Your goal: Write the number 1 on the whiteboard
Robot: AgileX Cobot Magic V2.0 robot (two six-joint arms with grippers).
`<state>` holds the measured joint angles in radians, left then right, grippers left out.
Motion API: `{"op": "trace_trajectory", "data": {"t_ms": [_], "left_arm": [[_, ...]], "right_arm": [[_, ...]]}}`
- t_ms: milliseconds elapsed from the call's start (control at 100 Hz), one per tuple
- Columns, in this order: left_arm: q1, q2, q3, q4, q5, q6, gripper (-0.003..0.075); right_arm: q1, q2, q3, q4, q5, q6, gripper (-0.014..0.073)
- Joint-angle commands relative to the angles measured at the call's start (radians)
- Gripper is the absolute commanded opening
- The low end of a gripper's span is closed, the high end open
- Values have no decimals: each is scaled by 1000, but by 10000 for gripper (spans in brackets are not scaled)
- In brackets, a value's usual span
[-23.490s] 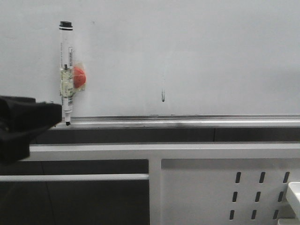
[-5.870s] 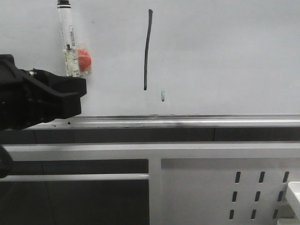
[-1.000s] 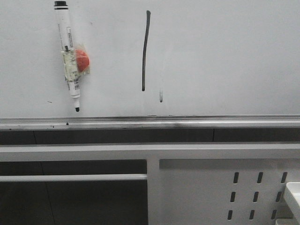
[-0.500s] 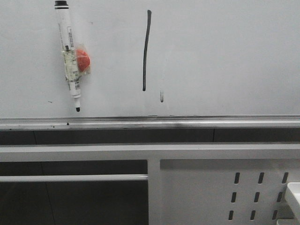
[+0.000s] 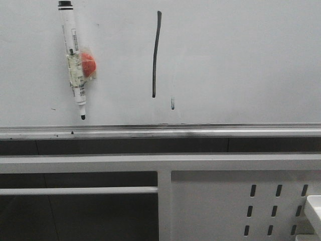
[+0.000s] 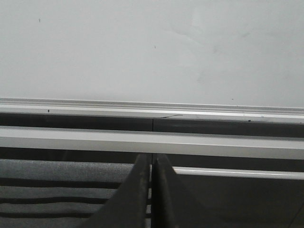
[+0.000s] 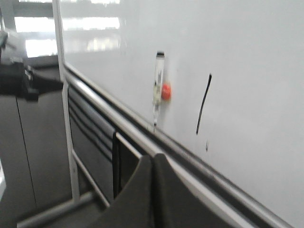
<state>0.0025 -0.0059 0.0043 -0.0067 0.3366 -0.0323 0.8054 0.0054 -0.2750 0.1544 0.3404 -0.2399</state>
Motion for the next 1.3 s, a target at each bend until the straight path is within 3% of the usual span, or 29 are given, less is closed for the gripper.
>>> {"op": "trace_trajectory", "data": {"t_ms": [0, 120, 260, 380, 710, 850, 1090, 1290], "left_arm": [[2, -21, 35, -13, -54, 0, -20], [2, -21, 35, -13, -54, 0, -20], [2, -21, 35, -13, -54, 0, -20], [2, -21, 35, -13, -56, 0, -20], [2, -21, 35, -13, -56, 0, -20], [2, -21, 35, -13, -56, 0, -20], [2, -21, 35, -15, -56, 0, -20], [2, -21, 35, -15, -56, 0, -20]], "right_arm": [[0, 23, 43, 40, -257, 2, -69], [0, 23, 173, 88, -388, 4, -69], [-13, 19, 300, 108, -512, 96, -69], [-92, 19, 295, 108, -419, 96, -69], [-673, -37, 295, 50, -259, 91, -69], [-820, -37, 295, -28, -199, 91, -69], [-860, -37, 295, -53, -28, 91, -69], [-860, -37, 295, -68, -28, 91, -69]]}}
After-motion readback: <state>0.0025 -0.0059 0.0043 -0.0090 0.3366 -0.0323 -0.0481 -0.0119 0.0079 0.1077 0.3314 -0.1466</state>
